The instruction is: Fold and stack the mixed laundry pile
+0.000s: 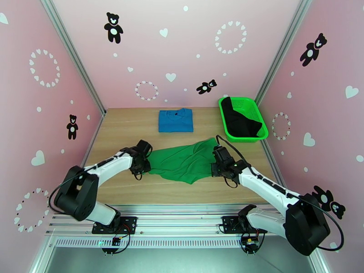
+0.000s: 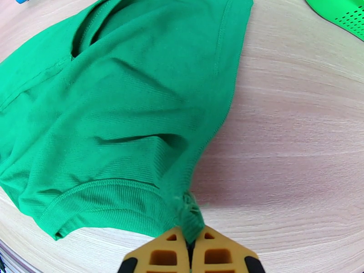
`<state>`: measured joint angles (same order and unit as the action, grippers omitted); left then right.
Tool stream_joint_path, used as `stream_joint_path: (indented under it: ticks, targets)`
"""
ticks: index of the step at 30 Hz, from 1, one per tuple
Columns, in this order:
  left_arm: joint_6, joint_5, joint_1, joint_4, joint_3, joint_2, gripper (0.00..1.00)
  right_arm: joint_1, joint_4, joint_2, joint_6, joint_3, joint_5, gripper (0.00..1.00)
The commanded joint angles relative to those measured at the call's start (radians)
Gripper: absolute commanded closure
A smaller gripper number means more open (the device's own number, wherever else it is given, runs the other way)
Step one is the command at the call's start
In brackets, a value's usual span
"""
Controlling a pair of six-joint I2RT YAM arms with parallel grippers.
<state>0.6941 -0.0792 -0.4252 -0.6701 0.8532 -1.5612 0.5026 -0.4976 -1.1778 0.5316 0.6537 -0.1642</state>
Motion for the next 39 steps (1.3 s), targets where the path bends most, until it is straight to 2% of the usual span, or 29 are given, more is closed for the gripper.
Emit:
stream_joint_path:
  ticks: [1, 3, 8, 12, 16, 20, 21, 23, 24, 26, 31, 34, 37, 39]
  targets:
    - [-0.009, -0.022, 0.013, 0.096, 0.008, -0.06, 0.75, -0.004, -0.01, 0.022, 0.001, -0.019, 0.009, 1.0]
    - [-0.02, -0.032, 0.014, 0.1, 0.036, -0.083, 1.0, -0.003, -0.01, 0.024, 0.004, -0.025, 0.01, 1.0]
    - [-0.062, -0.02, 0.015, -0.012, 0.167, -0.019, 1.0, -0.003, -0.022, 0.039, 0.013, -0.036, -0.004, 1.0]
    - [-0.155, -0.029, 0.015, -0.213, 0.421, -0.017, 1.0, -0.005, -0.021, 0.038, 0.018, -0.048, -0.011, 1.0]
    - [-0.242, 0.02, 0.036, -0.325, 0.702, -0.152, 1.0, -0.005, -0.021, 0.031, 0.019, -0.051, -0.018, 1.0]
    - [-0.311, 0.04, 0.072, -0.354, 0.97, -0.383, 1.0, -0.005, -0.022, 0.033, 0.019, -0.054, -0.023, 1.0]
    - [-0.32, 0.042, 0.078, -0.364, 1.024, -0.445, 0.91, -0.005, -0.022, 0.032, 0.017, -0.054, -0.023, 1.0]
    - [-0.327, 0.059, 0.083, -0.377, 1.099, -0.528, 0.37, -0.005, -0.025, 0.031, 0.016, -0.052, -0.024, 1.0]
    - [-0.322, 0.07, 0.083, -0.369, 1.104, -0.546, 0.19, -0.004, -0.028, 0.03, 0.014, -0.051, -0.025, 1.0]
    - [-0.307, 0.078, 0.082, -0.335, 1.059, -0.529, 0.02, -0.007, -0.032, 0.031, 0.012, -0.049, -0.027, 1.0]
    - [-0.269, 0.026, 0.081, -0.285, 0.801, -0.333, 0.02, -0.006, -0.024, 0.014, 0.008, -0.048, -0.024, 1.0]
    - [-0.231, 0.038, 0.078, -0.283, 0.607, -0.186, 0.02, -0.008, -0.018, -0.007, 0.004, -0.039, -0.013, 1.0]
    - [-0.188, 0.087, 0.074, -0.245, 0.4, -0.065, 0.08, -0.007, -0.012, -0.021, 0.0, -0.031, -0.003, 1.0]
    - [-0.156, 0.137, 0.069, -0.177, 0.277, -0.016, 0.15, -0.006, -0.01, -0.026, -0.003, -0.029, 0.002, 1.0]
